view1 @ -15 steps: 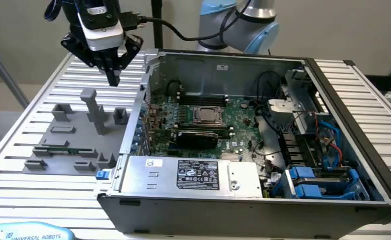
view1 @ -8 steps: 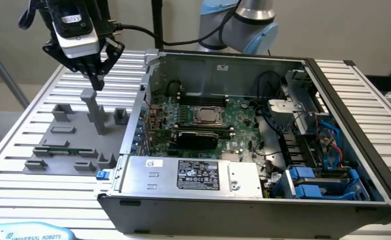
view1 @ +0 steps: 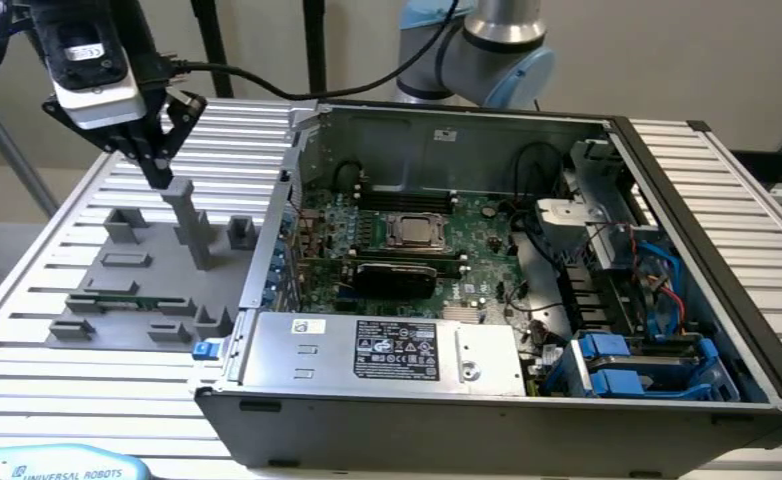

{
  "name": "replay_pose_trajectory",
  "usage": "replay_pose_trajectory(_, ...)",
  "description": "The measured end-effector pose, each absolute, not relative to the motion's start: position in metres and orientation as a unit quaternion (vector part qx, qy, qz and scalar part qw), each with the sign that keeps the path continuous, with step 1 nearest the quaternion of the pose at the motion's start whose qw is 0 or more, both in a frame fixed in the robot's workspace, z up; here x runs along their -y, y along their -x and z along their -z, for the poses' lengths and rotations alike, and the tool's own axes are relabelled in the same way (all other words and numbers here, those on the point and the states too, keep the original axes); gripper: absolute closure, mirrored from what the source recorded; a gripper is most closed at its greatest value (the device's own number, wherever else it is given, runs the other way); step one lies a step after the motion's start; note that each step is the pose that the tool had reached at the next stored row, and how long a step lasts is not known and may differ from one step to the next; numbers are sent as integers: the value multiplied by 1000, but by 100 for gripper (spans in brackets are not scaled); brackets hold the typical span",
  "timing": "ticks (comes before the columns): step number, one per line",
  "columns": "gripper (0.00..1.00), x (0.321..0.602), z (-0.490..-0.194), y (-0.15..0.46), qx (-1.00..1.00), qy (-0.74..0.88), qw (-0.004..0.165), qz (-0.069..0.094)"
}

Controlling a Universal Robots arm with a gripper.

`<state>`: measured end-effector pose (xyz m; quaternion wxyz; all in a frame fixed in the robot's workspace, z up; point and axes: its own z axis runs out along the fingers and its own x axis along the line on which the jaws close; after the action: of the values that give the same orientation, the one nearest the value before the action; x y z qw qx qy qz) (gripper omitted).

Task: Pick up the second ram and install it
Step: 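Reach for the second ram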

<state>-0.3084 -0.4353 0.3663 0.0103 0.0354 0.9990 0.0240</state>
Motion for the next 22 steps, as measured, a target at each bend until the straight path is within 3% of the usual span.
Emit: replay_pose_trajectory(22,89,445,-351,392,-999,-35,10,-24)
